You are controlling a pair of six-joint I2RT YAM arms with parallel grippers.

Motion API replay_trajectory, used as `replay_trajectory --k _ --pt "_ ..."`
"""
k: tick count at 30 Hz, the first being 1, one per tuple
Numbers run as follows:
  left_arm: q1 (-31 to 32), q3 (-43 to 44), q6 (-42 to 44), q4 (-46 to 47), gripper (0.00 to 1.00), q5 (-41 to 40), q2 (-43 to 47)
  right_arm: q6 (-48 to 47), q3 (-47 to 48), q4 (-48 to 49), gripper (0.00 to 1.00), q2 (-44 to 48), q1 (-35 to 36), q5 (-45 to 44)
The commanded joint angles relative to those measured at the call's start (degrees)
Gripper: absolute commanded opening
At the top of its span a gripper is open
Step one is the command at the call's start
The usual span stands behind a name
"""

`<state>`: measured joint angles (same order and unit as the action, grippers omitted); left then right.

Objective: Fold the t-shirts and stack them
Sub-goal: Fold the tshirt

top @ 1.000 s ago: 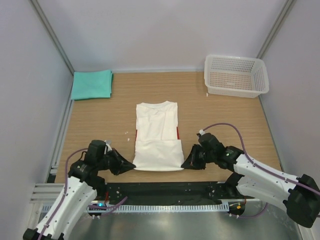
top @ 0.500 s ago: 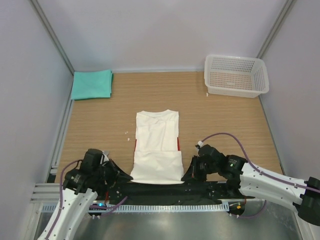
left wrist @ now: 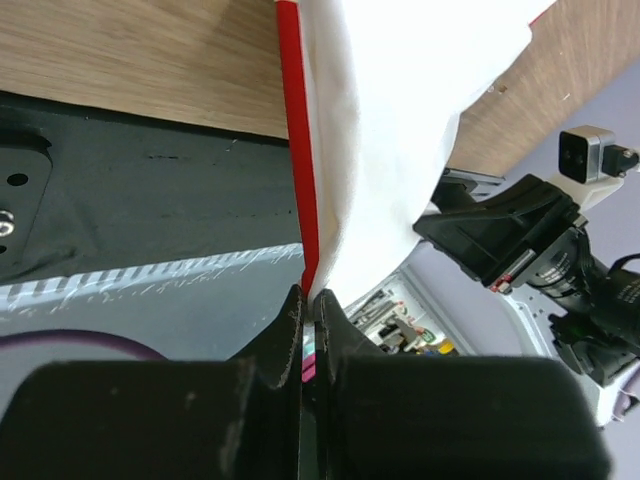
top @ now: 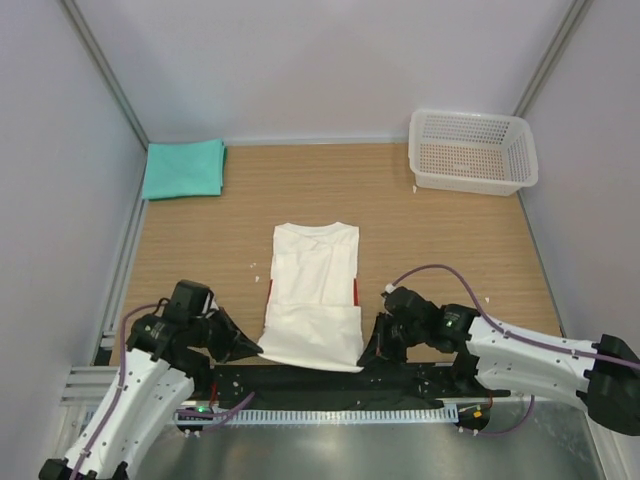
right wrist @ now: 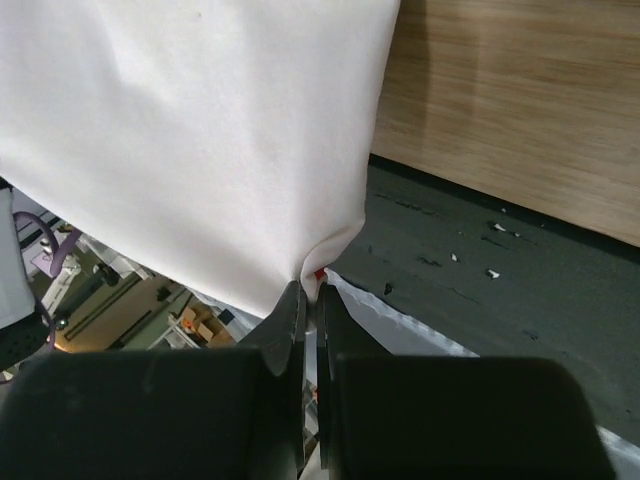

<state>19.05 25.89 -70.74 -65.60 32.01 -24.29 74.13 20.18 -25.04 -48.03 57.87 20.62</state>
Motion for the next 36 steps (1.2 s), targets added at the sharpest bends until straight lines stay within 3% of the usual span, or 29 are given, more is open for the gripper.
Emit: replay_trajectory --k 1,3,7,11,14,18,25,31,36 --pt "-0.42 8.70 7.80 -0.05 0.00 -6.51 -6.45 -5.38 5.55 -4.92 0.01 -4.42 -1.78 4.32" --pt "-0.50 12.24 9.65 0.74 0.00 -8.36 -11.71 -8.81 9.06 -6.25 0.01 -6.19 -5.46 7.14" --pt "-0.50 19.71 13.95 3.80 0.00 -10.99 -21.65 -21.35 16.97 -12.56 0.01 -12.86 -21.08 15.05" --pt "-0.59 28.30 15.45 11.45 0.00 -12.14 -32.54 -30.43 28.48 -16.62 0.01 -27.76 -28.06 18.92" --pt "-1.29 35.95 19.22 13.22 0.00 -13.20 -44.50 -31.67 35.79 -14.18 0.01 -34.83 -32.53 21.47" --pt "-3.83 49.13 20.64 16.03 0.00 -13.29 -56.63 -34.66 46.76 -14.25 0.01 -46.77 -35.71 24.19" --pt "-7.09 63.81 22.74 19.72 0.00 -11.10 -73.16 -37.31 59.70 -15.31 0.01 -58.38 -42.48 25.78" --pt "-7.62 72.80 22.67 24.63 0.00 -8.37 -82.83 -37.04 66.64 -15.83 0.01 -62.53 -45.12 26.40" --pt "-7.01 85.97 21.96 25.97 0.00 -1.70 -93.99 -36.60 68.14 -15.13 0.01 -65.26 -46.97 25.96"
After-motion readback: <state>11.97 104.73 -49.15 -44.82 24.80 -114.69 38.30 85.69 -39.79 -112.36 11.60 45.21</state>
